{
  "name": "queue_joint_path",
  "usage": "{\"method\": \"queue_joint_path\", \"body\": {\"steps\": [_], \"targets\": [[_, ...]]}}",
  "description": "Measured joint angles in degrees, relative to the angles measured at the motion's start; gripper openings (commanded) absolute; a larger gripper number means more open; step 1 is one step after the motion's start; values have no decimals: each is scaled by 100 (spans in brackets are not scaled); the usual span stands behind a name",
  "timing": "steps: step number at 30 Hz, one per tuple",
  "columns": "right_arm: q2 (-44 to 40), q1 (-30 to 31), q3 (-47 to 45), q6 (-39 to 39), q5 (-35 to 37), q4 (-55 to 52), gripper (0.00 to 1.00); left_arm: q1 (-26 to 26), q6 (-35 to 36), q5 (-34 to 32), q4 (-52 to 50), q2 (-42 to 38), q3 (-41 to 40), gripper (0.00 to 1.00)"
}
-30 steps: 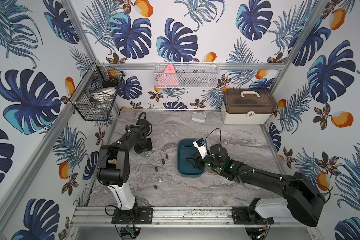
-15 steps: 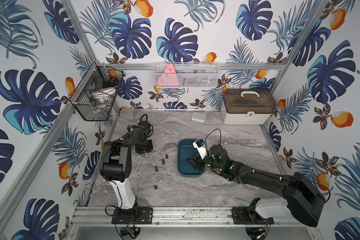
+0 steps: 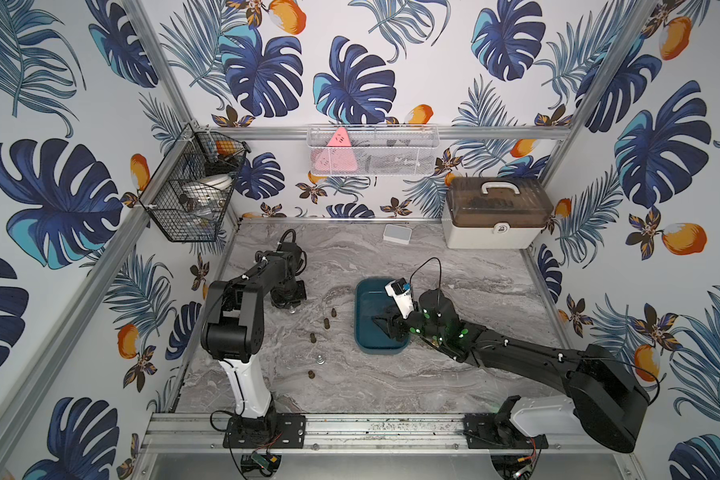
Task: Put the chess pieces into the storage box
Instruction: Pick up the chess piece at the center of the board, then place the chess piece in the storage box.
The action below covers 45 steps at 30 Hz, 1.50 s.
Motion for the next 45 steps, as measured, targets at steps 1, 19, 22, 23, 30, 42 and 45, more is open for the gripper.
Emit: {"method": "queue_joint_path", "body": {"steps": [1, 19, 22, 23, 30, 42, 45], "targets": [[-7, 0, -2, 0, 4, 0, 56, 0, 0, 7, -2, 0, 0, 16], [-168, -7, -245, 157, 505, 201, 88, -1106, -337, -334, -146, -1185, 302, 12], [-267, -46, -313, 269, 706, 249, 90, -1609, -505, -450, -146, -1167, 675, 11], [-306, -79, -313, 302, 789, 247, 90, -1784, -568, -483, -151, -1128, 820, 11], [-796, -879, -437, 739, 1394, 39, 90, -2959, -765, -579, 0, -507, 1606, 10], [-863, -1519, -730, 1353, 1381, -85, 89, -3429, -772, -387, 363, 612, 1832, 9], [-859, -1521, -802, 1357, 1353, -20, 89, -3440, -767, -369, 503, 785, 1808, 9]]}}
